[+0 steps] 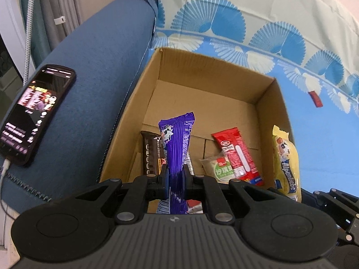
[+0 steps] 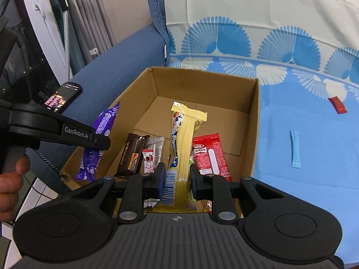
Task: Organize snacks
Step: 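Open the left tool in the box while the right tool releases the yellow bar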
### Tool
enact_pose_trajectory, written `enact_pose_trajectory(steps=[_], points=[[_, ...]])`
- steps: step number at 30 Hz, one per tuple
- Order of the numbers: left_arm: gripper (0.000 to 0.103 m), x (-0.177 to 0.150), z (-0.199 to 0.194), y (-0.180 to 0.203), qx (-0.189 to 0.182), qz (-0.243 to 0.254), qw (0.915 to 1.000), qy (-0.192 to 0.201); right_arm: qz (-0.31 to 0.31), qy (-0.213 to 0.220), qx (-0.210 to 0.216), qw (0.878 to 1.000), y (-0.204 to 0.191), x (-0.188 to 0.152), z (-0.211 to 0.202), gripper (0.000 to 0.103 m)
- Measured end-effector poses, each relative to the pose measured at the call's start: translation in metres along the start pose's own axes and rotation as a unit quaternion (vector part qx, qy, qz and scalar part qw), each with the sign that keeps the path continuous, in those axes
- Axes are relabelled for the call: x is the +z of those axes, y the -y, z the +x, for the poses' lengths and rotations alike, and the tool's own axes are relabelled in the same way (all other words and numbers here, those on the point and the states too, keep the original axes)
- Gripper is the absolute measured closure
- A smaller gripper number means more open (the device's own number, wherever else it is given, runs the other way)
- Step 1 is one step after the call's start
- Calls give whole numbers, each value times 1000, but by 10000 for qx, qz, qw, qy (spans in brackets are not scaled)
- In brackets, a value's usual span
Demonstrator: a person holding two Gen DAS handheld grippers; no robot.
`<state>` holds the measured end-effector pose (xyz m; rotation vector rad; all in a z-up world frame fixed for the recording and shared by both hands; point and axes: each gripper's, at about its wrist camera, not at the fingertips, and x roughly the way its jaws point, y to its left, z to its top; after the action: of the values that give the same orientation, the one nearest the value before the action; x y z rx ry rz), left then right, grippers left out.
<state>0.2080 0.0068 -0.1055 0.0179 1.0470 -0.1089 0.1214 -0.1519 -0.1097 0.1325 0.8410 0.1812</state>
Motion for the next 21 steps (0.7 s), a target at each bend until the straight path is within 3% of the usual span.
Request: enact_pose_trajectory(steps=[15, 18, 19, 20, 21], points=[[92, 13, 59, -4, 269, 182, 9988, -356, 134, -329, -78, 9993, 14, 8, 53, 79], [88, 15, 68, -3, 383, 275, 9983, -353, 145, -353, -72, 9992, 16, 9, 59, 78], [66, 15, 69, -1, 498, 374, 9977, -282, 145, -352, -53, 9993, 16, 10, 60, 75], [26, 15, 68, 1, 641, 424, 9968, -207, 136, -374, -35, 9992, 17, 12, 62, 59], [10, 15, 66, 1, 771, 424, 9960, -124, 132, -391, -46, 9991, 16, 14, 63, 50]])
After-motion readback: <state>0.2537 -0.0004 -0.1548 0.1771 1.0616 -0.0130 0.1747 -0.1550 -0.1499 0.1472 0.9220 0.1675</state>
